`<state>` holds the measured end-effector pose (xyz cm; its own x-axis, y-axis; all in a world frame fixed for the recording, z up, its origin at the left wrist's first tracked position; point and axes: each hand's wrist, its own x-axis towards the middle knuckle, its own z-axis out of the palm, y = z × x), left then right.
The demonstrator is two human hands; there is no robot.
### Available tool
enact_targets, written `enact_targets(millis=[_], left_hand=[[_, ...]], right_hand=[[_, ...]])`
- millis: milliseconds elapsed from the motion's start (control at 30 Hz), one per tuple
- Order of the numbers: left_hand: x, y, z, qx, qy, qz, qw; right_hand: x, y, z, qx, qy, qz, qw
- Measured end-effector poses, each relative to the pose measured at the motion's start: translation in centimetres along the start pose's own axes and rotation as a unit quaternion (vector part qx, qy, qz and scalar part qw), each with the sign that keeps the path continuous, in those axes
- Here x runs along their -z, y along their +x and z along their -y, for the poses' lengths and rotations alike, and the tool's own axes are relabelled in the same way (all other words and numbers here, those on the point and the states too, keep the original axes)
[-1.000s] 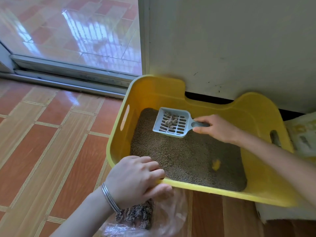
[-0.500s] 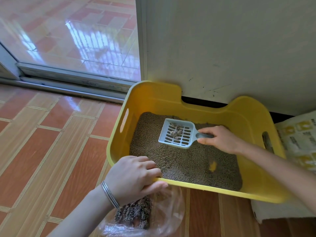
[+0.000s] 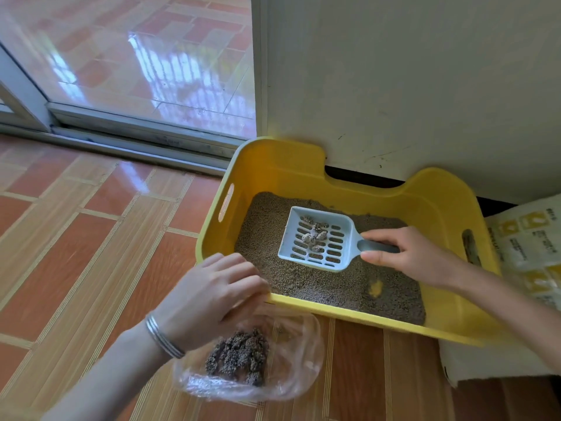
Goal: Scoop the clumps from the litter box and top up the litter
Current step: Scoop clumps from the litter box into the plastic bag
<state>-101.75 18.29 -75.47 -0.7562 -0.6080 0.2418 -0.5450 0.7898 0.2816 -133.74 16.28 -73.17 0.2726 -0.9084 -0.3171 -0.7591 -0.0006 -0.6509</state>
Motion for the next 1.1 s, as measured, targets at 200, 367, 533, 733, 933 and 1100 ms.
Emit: enact_targets(millis=[200, 367, 533, 733, 933, 1100], left_hand=[[2.8, -4.5, -0.1, 0.092, 0.046, -0.02, 0.995], [2.1, -8.0, -1.4, 0.127, 0.056, 0.054, 0.989], [0.5, -10.4, -2.3, 0.123, 0.037, 0.106, 0.986], [-1.4, -11.2, -2.9, 0.107, 0.042, 0.16, 0.98], [-4.1, -11.5, -3.0, 0.094, 0.051, 0.199, 0.974], [-5.1, -11.9, -2.8, 0.097, 0.049, 0.213, 0.971]], right_hand=[[-0.7, -3.6, 5.0, 0.083, 0.042, 0.033, 0.995], [-3.5, -5.3, 6.7, 0.1, 0.001, 0.082, 0.992], [-7.9, -6.9, 6.0, 0.079, -0.08, 0.108, 0.988], [-11.5, -6.6, 4.1, 0.07, -0.28, 0.064, 0.955], [-14.2, -5.9, 3.3, 0.055, -0.341, 0.053, 0.937], [-14.6, -6.1, 3.3, 0.075, -0.344, 0.025, 0.935]])
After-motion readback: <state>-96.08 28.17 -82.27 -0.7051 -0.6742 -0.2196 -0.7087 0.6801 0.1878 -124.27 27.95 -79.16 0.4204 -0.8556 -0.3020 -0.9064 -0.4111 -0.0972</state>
